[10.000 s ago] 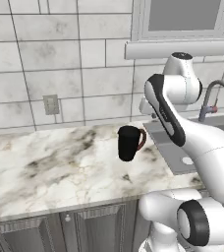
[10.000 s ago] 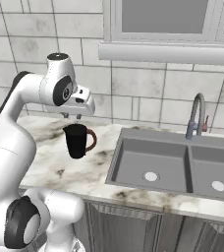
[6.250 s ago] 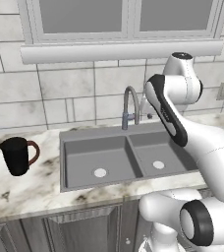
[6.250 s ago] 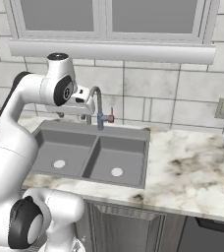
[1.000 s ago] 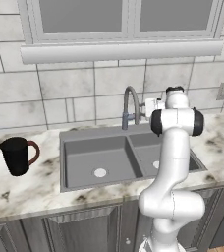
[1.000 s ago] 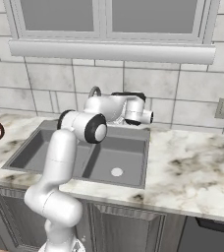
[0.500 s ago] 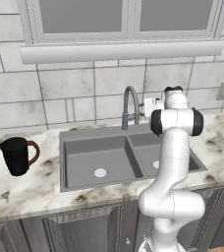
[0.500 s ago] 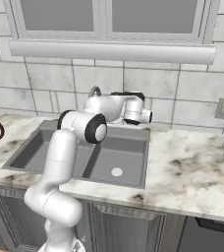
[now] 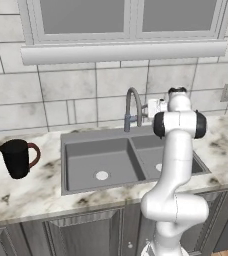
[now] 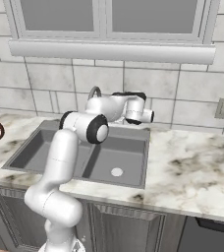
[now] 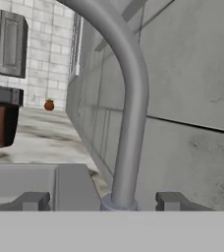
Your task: Turn on the sink faucet and place the jug under the water for a few seconds to fill it up.
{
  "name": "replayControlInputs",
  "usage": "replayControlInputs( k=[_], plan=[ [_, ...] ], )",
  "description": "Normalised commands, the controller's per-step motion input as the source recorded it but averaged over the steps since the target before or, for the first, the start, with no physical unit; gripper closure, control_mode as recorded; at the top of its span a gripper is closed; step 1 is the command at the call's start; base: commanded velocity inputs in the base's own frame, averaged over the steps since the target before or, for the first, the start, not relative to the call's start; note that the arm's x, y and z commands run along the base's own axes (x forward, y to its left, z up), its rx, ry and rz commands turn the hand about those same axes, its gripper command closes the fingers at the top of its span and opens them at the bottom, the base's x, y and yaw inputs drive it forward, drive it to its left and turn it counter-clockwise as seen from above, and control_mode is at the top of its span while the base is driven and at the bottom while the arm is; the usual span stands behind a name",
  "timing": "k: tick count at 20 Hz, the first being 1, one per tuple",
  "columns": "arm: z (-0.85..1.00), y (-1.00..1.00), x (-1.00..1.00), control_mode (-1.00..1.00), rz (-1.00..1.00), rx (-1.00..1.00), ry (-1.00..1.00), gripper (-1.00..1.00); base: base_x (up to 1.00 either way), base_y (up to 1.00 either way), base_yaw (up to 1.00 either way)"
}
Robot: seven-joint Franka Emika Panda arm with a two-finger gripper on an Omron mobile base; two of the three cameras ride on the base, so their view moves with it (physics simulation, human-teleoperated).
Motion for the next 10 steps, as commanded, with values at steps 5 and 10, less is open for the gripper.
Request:
replayControlInputs(
  k=[5, 10],
  plan=[
    [-0.13, -0.62, 0.28, -1.0, 0.0, 0.04, 0.0, -1.0, 0.0, 0.0, 0.0],
    [-0.29, 0.07, 0.3, -1.0, 0.0, 0.01, 0.04, -1.0, 0.0, 0.0, 0.0]
  ],
)
